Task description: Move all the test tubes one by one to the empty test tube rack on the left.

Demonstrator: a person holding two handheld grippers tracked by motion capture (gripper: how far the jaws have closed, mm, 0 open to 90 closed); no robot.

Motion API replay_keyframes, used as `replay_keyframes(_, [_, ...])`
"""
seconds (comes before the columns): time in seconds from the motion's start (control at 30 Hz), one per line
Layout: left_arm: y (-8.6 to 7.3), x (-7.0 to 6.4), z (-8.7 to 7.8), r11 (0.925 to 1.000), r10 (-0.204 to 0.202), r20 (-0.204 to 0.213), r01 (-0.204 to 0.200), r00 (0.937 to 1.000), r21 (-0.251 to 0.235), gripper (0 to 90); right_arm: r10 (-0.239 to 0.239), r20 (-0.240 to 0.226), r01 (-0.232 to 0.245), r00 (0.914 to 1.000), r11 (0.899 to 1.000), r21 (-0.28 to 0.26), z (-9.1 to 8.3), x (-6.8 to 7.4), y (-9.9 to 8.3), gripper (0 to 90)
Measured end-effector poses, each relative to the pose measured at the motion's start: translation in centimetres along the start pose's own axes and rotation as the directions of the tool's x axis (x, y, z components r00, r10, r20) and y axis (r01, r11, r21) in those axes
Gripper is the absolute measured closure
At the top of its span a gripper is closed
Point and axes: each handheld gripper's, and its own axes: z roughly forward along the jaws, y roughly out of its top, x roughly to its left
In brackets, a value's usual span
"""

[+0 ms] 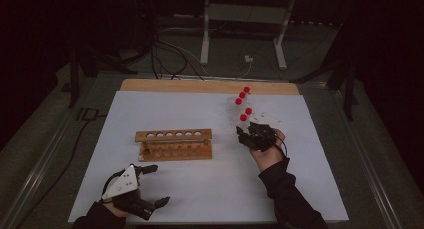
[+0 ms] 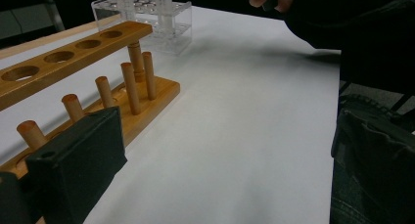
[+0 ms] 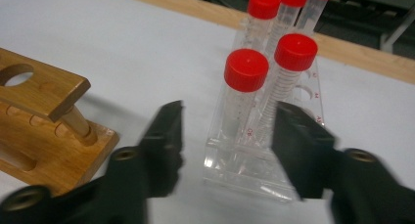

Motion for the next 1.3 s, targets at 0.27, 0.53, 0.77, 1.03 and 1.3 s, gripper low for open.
replay_keyframes(0.27, [0.0, -0.1, 0.0, 1.0, 0.005, 0.002, -0.005, 1.0, 0.005, 0.3, 0.0, 0.021, -0.001, 0.9998, 0.999, 0.042, 1.0, -0.3, 0.4, 56.6])
replay_keyframes(0.53, [0.0, 0.0, 0.0, 0.9999, 0.008, 0.001, -0.008, 1.0, 0.007, 0.3, 0.007, 0.026, -0.009, 0.9996, 0.997, 0.076, 1.9, -0.4, 0.8, 63.9])
replay_keyframes(0.77, [0.0, 0.0, 0.0, 0.9999, 0.009, 0.002, -0.009, 1.0, 0.009, 0.3, 0.015, 0.03, -0.018, 0.9994, 0.996, 0.092, 2.6, -0.4, 0.8, 67.6])
replay_keyframes(1.03, [-0.1, 0.0, 0.0, 0.9999, 0.012, 0.003, -0.012, 0.9999, 0.011, 0.3, 0.032, 0.032, -0.035, 0.999, 0.995, 0.092, 3.2, -0.3, 0.5, 73.7])
replay_keyframes(1.3, [-0.1, 0.0, 0.1, 0.9999, 0.01, 0.004, -0.01, 0.9999, 0.014, 0.3, 0.034, 0.016, -0.035, 0.9993, 0.996, 0.083, 3.1, -0.6, 0.4, 74.7])
